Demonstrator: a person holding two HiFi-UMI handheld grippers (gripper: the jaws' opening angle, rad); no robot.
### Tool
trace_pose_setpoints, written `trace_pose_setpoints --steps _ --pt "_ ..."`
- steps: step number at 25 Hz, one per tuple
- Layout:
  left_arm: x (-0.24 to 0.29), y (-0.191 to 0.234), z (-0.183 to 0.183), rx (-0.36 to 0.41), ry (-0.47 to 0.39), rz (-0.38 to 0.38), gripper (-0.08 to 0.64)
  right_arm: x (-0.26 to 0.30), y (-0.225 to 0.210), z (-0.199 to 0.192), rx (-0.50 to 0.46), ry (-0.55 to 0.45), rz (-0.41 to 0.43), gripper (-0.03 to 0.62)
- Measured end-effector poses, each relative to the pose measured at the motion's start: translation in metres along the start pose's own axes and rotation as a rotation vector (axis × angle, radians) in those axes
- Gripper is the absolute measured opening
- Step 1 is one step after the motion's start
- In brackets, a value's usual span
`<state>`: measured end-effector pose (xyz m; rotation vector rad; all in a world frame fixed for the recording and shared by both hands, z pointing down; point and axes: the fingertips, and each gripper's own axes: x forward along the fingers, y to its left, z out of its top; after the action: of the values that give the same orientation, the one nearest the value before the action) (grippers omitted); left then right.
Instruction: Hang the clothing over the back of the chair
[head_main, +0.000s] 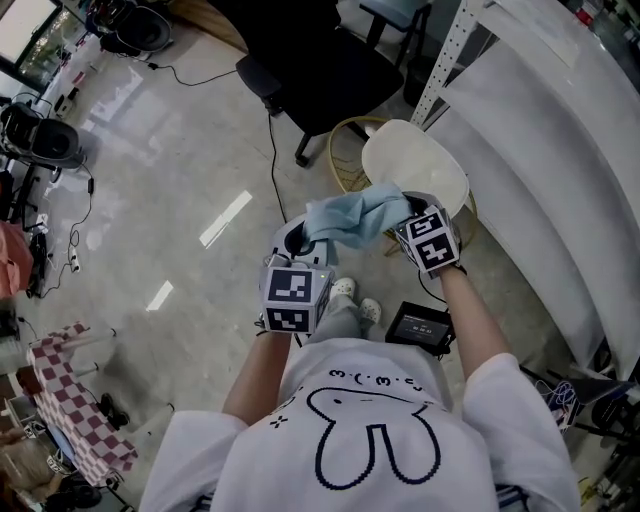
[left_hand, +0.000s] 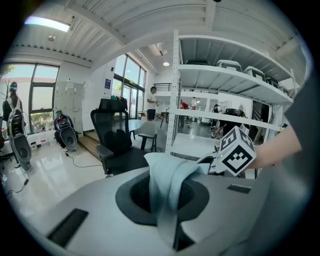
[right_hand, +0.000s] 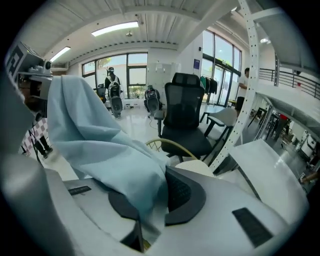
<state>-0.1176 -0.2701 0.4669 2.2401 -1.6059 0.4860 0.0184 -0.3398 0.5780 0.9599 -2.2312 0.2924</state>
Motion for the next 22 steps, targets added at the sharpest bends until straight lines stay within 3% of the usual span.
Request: trace_pose_setpoints --steps 4,8,13,22 --pt "0.007 0.003 -0.010 0.010 0.029 -0.019 0.028 0.017 0.008 -0.027 0.001 0.104 0.016 0.092" --pt "0.018 0.002 -0.018 0.024 0.055 -0.042 0.028 0.023 0.011 -0.041 0.011 0.153 0.031 0.101" --pt "0.025 0.000 -0.028 0.029 0.090 -0.061 0.028 0.013 0.009 -0.044 0.030 0.150 0.025 0.101" --pt "0.042 0.001 -0.060 0.029 0.183 -0.054 0.028 -0.024 0.002 -0.026 0.080 0.060 -0.019 0.101"
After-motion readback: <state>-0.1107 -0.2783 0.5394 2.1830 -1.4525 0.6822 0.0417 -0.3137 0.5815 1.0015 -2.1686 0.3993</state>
